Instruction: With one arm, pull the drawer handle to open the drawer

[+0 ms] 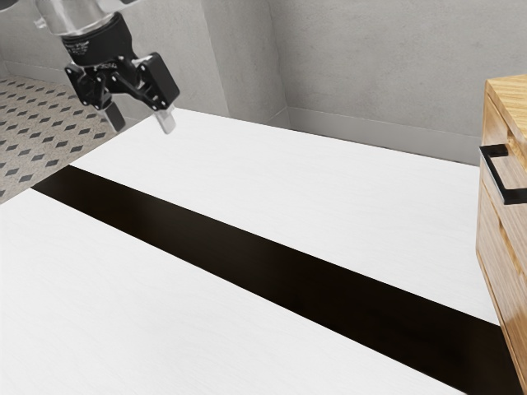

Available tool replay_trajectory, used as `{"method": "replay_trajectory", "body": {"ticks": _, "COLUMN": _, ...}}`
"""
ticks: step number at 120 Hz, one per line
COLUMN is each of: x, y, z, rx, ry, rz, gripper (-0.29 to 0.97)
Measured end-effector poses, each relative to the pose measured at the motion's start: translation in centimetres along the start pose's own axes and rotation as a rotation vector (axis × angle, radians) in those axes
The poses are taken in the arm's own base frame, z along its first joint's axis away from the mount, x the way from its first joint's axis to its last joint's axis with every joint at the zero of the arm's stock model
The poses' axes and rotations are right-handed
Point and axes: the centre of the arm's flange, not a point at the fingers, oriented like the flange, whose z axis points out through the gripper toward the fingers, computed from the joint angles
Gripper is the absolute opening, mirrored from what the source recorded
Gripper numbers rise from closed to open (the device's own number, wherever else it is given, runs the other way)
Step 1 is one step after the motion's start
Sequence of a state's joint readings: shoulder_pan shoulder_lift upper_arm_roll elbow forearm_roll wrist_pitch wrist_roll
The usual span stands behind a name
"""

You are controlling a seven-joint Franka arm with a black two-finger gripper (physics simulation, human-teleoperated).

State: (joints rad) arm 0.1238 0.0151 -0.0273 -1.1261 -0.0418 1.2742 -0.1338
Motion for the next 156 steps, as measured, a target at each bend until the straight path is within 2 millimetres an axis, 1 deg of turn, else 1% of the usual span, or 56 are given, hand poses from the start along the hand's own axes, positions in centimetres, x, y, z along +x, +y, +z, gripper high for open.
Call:
{"method": "replay_trajectory", "body": {"ticks": 4, "x": 0.2, "y": 0.4, "z": 0.4, "rx": -0.024, "ry": -0.009, "rz": -0.004, "gripper": 0.68}}
{"method": "replay_trajectory", "body": {"ticks": 12, "x": 1.3, "y": 1.4, "z": 2.0, "rx": -0.074, "ry": -0.035, "rz": -0.019, "gripper": 0.68}}
{"method": "replay_trajectory", "body": {"ticks": 18, "x": 1.7, "y": 2.3, "z": 3.2, "rx": -0.13, "ry": -0.053, "rz": -0.035, "gripper": 0.68}}
{"method": "replay_trajectory", "body": {"ticks": 22, "x": 1.6, "y": 3.0, "z": 4.6, "rx": -0.182, "ry": -0.075, "rz": -0.049, "gripper": 0.68}}
{"method": "replay_trajectory", "body": {"ticks": 26, "x": 1.5, "y": 3.8, "z": 6.6, "rx": -0.253, "ry": -0.104, "rz": -0.068, "gripper": 0.68}}
{"method": "replay_trajectory", "body": {"ticks": 30, "x": 1.2, "y": 4.5, "z": 7.6, "rx": -0.316, "ry": -0.112, "rz": -0.09, "gripper": 0.68}}
{"method": "replay_trajectory", "body": {"ticks": 36, "x": 0.2, "y": 5.4, "z": 7.1, "rx": -0.4, "ry": -0.094, "rz": -0.116, "gripper": 0.68}}
{"method": "replay_trajectory", "body": {"ticks": 44, "x": -0.9, "y": 6.6, "z": 5.2, "rx": -0.475, "ry": -0.037, "rz": -0.138, "gripper": 0.68}}
{"method": "replay_trajectory", "body": {"ticks": 46, "x": -1.4, "y": 6.8, "z": 4.6, "rx": -0.481, "ry": -0.019, "rz": -0.143, "gripper": 0.68}}
{"method": "replay_trajectory", "body": {"ticks": 50, "x": -3.1, "y": 6.9, "z": 3.2, "rx": -0.477, "ry": 0.025, "rz": -0.158, "gripper": 0.68}}
{"method": "replay_trajectory", "body": {"ticks": 53, "x": -4.1, "y": 7.3, "z": 2.6, "rx": -0.477, "ry": 0.052, "rz": -0.167, "gripper": 0.68}}
{"method": "replay_trajectory", "body": {"ticks": 55, "x": -4.7, "y": 8.0, "z": 2.4, "rx": -0.479, "ry": 0.066, "rz": -0.164, "gripper": 0.68}}
{"method": "replay_trajectory", "body": {"ticks": 58, "x": -5.5, "y": 9.7, "z": 2.3, "rx": -0.485, "ry": 0.084, "rz": -0.152, "gripper": 0.68}}
{"method": "replay_trajectory", "body": {"ticks": 65, "x": -6.5, "y": 14.4, "z": 2.9, "rx": -0.436, "ry": 0.139, "rz": -0.106, "gripper": 0.68}}
{"method": "replay_trajectory", "body": {"ticks": 68, "x": -6.3, "y": 15.7, "z": 3.6, "rx": -0.396, "ry": 0.168, "rz": -0.1, "gripper": 0.68}}
{"method": "replay_trajectory", "body": {"ticks": 72, "x": -5.2, "y": 16.8, "z": 4.6, "rx": -0.357, "ry": 0.2, "rz": -0.112, "gripper": 0.68}}
{"method": "replay_trajectory", "body": {"ticks": 82, "x": -2.6, "y": 18.3, "z": 5.1, "rx": -0.328, "ry": 0.282, "rz": -0.16, "gripper": 0.68}}
{"method": "replay_trajectory", "body": {"ticks": 89, "x": -1.4, "y": 19.1, "z": 5.9, "rx": -0.372, "ry": 0.276, "rz": -0.218, "gripper": 0.68}}
{"method": "replay_trajectory", "body": {"ticks": 102, "x": 0.7, "y": 19.3, "z": 7.9, "rx": -0.478, "ry": 0.216, "rz": -0.356, "gripper": 0.68}}
{"method": "replay_trajectory", "body": {"ticks": 117, "x": 2.8, "y": 19.3, "z": 9.2, "rx": -0.561, "ry": 0.177, "rz": -0.467, "gripper": 0.68}}
{"method": "replay_trajectory", "body": {"ticks": 129, "x": 5.2, "y": 20.1, "z": 10.3, "rx": -0.605, "ry": 0.16, "rz": -0.523, "gripper": 0.68}}
{"method": "replay_trajectory", "body": {"ticks": 136, "x": 5.3, "y": 21.3, "z": 10.2, "rx": -0.627, "ry": 0.149, "rz": -0.533, "gripper": 0.68}}
{"method": "replay_trajectory", "body": {"ticks": 146, "x": 4.0, "y": 23.5, "z": 9.7, "rx": -0.656, "ry": 0.116, "rz": -0.524, "gripper": 0.68}}
{"method": "replay_trajectory", "body": {"ticks": 152, "x": 3.4, "y": 25.1, "z": 10.2, "rx": -0.663, "ry": 0.084, "rz": -0.519, "gripper": 0.67}}
{"method": "replay_trajectory", "body": {"ticks": 156, "x": 3.3, "y": 25.7, "z": 10.7, "rx": -0.662, "ry": 0.065, "rz": -0.521, "gripper": 0.67}}
